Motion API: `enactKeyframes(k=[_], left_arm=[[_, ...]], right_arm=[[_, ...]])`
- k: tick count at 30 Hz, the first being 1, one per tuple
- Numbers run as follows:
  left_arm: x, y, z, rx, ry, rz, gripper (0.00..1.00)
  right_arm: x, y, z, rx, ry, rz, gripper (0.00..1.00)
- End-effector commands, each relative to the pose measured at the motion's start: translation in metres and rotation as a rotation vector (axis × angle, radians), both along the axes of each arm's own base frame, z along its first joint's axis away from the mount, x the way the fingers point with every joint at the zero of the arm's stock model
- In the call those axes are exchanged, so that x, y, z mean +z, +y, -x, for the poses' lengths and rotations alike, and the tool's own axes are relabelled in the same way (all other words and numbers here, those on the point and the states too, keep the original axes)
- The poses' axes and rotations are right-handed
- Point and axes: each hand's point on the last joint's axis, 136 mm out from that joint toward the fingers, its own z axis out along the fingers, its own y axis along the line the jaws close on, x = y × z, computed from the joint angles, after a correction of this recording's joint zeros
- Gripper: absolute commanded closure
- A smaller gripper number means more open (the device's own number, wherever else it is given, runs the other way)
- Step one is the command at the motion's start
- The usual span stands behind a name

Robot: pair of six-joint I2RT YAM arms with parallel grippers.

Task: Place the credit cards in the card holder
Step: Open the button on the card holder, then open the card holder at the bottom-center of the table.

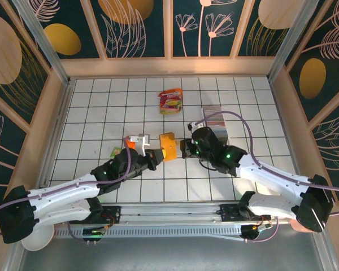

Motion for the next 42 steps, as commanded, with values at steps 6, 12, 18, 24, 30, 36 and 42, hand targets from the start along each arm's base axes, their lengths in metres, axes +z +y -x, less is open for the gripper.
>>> enactKeyframes(k=[6, 12, 18, 24, 30, 36, 42], left_arm=[[-0.049, -0.012, 0.027, -0.095, 0.210, 0.070, 1.00], [-0.085, -0.014, 0.036, -0.121, 0.303, 0.006, 1.00], [-0.109, -0.011, 0.042, -0.125, 0.368, -0.047, 0.88], [-0.124, 0.018, 0.027, 0.024, 0.356, -0.211, 0.41], [-0.105, 0.033, 0.012, 0.130, 0.299, -0.222, 0.35], [-0.087, 0.023, 0.010, 0.106, 0.275, -0.159, 0.28], [-0.091, 0.012, 0.013, 0.068, 0.301, -0.149, 0.26]], right_arm=[[-0.063, -0.009, 0.029, -0.019, 0.151, -0.042, 1.00], [-0.097, -0.020, 0.038, -0.028, 0.192, -0.012, 1.00], [-0.105, -0.013, 0.040, -0.009, 0.205, -0.034, 1.00], [-0.075, -0.002, 0.041, 0.052, 0.173, -0.058, 1.00], [-0.059, 0.010, 0.047, 0.098, 0.168, -0.094, 1.00], [-0.037, 0.025, 0.053, 0.142, 0.140, -0.174, 1.00], [-0.020, 0.036, 0.058, 0.175, 0.118, -0.234, 1.00]])
